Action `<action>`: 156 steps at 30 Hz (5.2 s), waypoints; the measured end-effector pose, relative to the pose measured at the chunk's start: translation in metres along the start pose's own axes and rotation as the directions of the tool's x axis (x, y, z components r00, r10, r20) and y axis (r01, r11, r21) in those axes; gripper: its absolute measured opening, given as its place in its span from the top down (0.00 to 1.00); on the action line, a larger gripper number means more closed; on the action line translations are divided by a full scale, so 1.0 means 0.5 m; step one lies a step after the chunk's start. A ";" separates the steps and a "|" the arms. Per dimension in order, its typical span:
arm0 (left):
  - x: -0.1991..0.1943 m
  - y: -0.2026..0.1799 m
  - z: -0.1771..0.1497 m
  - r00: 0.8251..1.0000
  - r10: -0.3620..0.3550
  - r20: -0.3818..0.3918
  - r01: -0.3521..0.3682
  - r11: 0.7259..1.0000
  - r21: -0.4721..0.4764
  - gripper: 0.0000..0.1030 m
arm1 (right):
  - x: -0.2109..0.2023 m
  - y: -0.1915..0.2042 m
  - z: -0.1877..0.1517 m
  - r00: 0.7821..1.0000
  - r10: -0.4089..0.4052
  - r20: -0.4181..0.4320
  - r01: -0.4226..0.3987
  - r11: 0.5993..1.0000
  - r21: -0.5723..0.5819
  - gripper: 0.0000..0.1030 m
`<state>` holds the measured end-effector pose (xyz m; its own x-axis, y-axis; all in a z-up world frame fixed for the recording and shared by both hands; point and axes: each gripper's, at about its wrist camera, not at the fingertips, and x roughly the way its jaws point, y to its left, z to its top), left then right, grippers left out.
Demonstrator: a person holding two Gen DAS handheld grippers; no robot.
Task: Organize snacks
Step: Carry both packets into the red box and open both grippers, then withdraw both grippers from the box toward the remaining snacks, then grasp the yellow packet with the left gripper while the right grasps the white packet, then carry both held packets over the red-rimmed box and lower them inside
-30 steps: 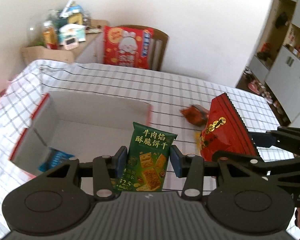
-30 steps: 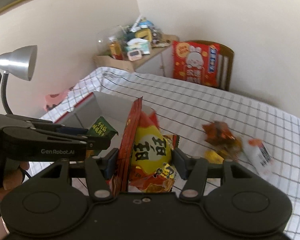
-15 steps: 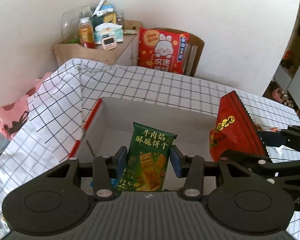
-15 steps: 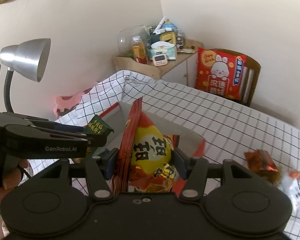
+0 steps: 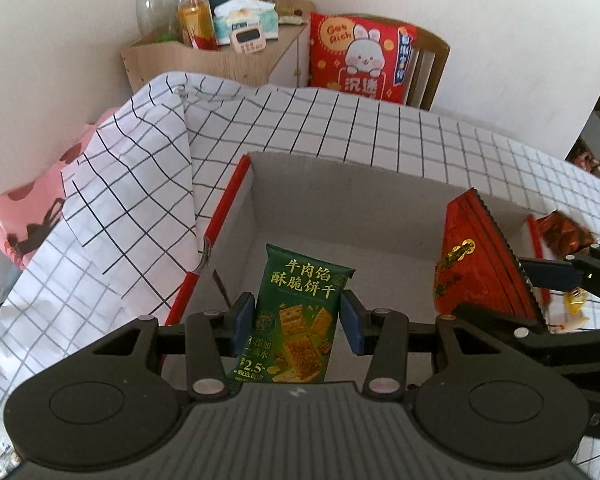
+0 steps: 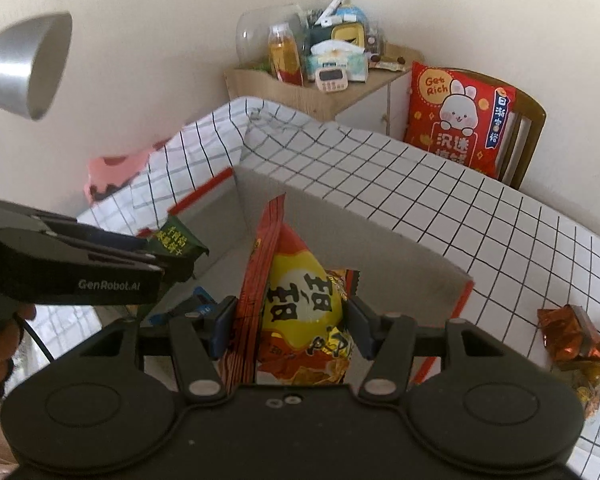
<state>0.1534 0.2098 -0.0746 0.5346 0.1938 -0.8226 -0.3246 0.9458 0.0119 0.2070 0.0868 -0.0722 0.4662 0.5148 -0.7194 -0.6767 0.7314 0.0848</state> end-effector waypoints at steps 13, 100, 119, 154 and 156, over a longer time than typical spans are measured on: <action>0.086 -0.021 -0.019 0.994 0.008 -0.106 -0.001 0.998 0.066 0.56 | 0.088 0.026 -0.031 0.993 -0.010 -0.120 0.003 0.998 -0.065 0.44; 0.015 -0.625 -0.076 0.967 -0.253 0.031 0.239 0.943 0.231 0.24 | -0.265 -0.596 -0.284 0.966 -0.258 -0.002 0.253 0.945 0.206 0.02; 0.192 -0.711 -0.058 0.974 -0.190 -0.123 0.212 0.956 0.201 0.25 | -0.078 -0.682 -0.277 0.960 -0.248 -0.127 0.252 0.968 0.016 0.16; 0.112 -0.669 -0.079 0.971 -0.211 -0.111 0.230 0.952 0.200 0.66 | -0.191 -0.586 -0.294 0.970 -0.228 -0.087 0.239 0.960 0.148 0.70; 0.092 -0.661 -0.080 0.971 -0.218 -0.102 0.234 0.952 0.196 0.66 | -0.208 -0.571 -0.294 0.970 -0.228 -0.085 0.239 0.959 0.151 0.70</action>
<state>0.2540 -0.1042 -0.1392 0.5097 -0.0446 -0.8592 -0.0310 0.9971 -0.0701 0.2680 -0.2413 -0.1228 0.5584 0.2944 -0.7756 -0.4517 0.8921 0.0134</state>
